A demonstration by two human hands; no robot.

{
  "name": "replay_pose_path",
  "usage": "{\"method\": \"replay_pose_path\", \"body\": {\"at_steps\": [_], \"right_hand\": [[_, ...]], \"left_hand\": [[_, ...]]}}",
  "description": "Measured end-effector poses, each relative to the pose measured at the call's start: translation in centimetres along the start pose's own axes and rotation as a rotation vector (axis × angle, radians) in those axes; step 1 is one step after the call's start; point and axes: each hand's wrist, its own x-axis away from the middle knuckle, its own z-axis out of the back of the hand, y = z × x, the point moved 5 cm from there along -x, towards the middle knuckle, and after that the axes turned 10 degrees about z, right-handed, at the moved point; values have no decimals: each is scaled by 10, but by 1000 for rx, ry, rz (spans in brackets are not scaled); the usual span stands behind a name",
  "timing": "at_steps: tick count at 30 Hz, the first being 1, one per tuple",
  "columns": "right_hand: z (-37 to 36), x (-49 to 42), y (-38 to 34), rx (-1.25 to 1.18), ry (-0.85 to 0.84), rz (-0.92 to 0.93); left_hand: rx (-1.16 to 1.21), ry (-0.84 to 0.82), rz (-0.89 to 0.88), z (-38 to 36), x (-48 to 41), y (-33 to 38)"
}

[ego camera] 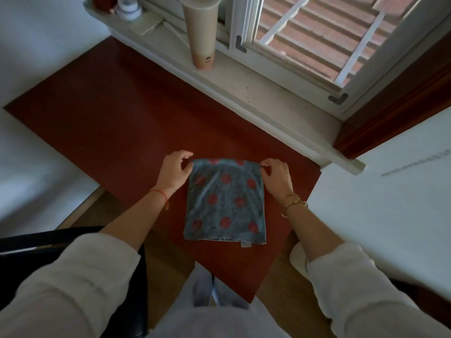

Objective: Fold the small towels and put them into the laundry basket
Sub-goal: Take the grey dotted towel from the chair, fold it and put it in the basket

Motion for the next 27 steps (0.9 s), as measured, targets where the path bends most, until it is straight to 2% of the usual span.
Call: {"method": "replay_pose_path", "body": {"at_steps": [8,11,19,27], "right_hand": [[-24,-43,10,86,-121,-41],[-18,-49,11,58,-83,-60],[15,-76,-12,-51,125,-47],[12,-26,-2,-134,125,11]], "left_hand": [[-111,-110,78,-20,-43,1],[-91,-156,124,-20,-50,-1],[2,73,2,33,-81,37],[31,82,-104,30,-25,23]]}}
